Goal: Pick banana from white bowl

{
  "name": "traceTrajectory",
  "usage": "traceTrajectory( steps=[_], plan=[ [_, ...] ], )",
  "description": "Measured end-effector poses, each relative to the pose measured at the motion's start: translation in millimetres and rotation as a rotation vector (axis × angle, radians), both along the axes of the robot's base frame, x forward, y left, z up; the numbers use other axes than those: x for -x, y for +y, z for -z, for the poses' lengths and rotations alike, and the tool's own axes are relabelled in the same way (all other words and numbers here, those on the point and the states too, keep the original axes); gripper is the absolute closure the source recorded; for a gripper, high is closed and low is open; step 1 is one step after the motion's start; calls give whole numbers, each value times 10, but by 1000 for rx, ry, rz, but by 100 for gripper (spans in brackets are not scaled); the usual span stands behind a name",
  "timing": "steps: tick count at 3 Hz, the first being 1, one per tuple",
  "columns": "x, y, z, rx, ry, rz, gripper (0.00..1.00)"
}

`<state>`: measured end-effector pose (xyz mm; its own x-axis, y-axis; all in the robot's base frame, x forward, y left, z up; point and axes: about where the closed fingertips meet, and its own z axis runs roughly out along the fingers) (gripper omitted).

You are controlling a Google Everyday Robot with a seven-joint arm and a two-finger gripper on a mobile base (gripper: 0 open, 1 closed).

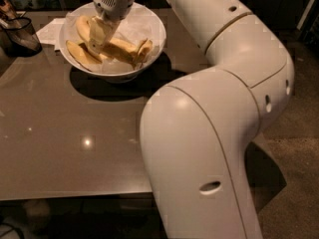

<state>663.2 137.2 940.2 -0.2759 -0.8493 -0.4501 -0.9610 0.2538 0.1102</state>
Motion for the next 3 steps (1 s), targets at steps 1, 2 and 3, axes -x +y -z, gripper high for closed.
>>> traceTrajectory(
  steps=[1, 2, 3],
  plan=[
    [305, 34, -49, 2, 83, 76, 100],
    [278, 71, -39, -6, 78, 79, 100],
    [420, 57, -62, -20, 97, 83, 100]
  ],
)
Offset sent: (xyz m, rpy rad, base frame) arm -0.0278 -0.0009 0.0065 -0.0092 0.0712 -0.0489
